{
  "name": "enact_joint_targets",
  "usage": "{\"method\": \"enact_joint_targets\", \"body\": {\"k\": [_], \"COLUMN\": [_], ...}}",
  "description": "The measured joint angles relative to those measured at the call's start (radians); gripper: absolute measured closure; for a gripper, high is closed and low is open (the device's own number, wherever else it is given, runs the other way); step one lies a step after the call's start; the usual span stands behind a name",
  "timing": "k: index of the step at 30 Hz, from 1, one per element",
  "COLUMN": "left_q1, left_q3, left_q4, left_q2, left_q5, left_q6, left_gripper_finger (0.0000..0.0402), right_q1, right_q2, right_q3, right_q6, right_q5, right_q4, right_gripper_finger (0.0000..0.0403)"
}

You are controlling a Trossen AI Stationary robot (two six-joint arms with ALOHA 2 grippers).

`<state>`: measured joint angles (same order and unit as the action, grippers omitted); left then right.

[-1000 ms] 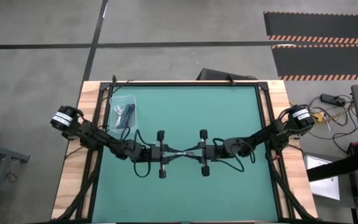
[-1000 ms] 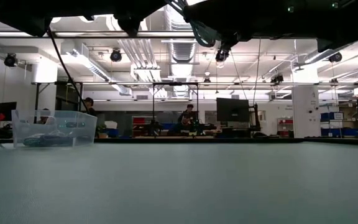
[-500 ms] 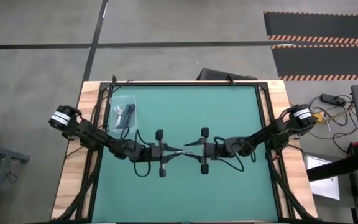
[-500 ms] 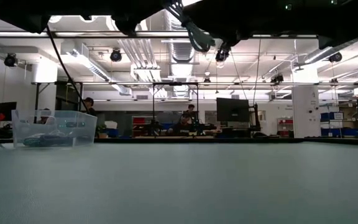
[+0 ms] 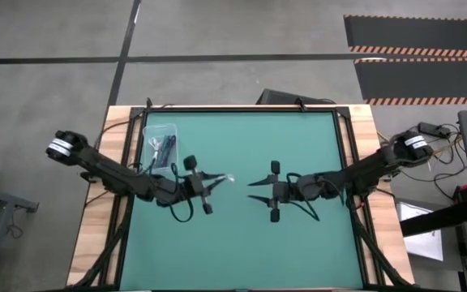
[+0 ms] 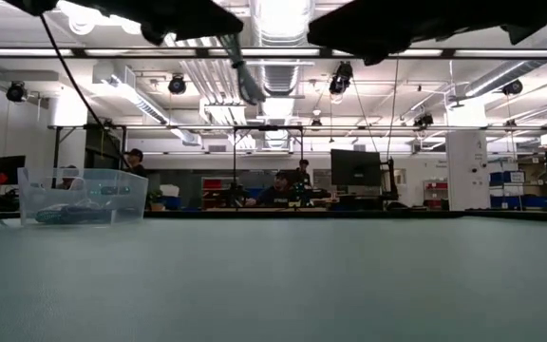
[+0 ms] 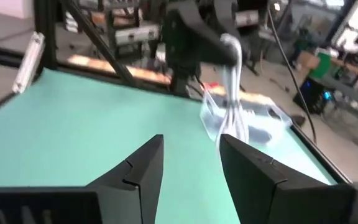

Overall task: Pick and place USB-C Cables
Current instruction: Put the light blue charger cable into the transparent bin

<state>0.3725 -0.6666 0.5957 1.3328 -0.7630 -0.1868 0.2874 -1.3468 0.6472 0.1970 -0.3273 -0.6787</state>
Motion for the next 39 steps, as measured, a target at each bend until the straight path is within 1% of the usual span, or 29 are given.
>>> {"method": "enact_joint_targets", "body": {"k": [5, 8, 19, 28, 34, 39], "left_q1": [-0.002, -0.007, -0.055, -0.083, -0.116, -0.158], "left_q3": [-0.002, 0.001, -0.004, -0.008, -0.01, -0.069], "left_q4": [-0.154, -0.246, -0.524, -0.752, -0.907, -1.064], "left_q2": [-0.087, -0.137, -0.274, -0.353, -0.427, -0.476], "left_q5": [-0.156, -0.215, -0.226, -0.207, -0.205, -0.192], "left_q6": [0.022, 0.061, 0.245, 0.368, 0.411, 0.421], "left_gripper_finger": [0.0385, 0.0385, 0.0385, 0.0385, 0.0385, 0.0385], "right_q1": [0.0, 0.0, 0.0, -0.001, -0.014, -0.025], "right_q2": [0.059, 0.078, 0.099, 0.169, 0.224, 0.253], "right_q3": [0.0, -0.001, -0.004, -0.03, -0.069, -0.108], "right_q6": [-0.038, -0.047, -0.02, 0.055, 0.044, 0.023], "right_q5": [-0.017, -0.017, -0.016, -0.015, -0.015, -0.015], "right_q4": [0.131, 0.164, 0.242, 0.263, 0.256, 0.241], "right_gripper_finger": [0.0257, 0.0259, 0.0265, 0.0282, 0.0295, 0.0305]}}
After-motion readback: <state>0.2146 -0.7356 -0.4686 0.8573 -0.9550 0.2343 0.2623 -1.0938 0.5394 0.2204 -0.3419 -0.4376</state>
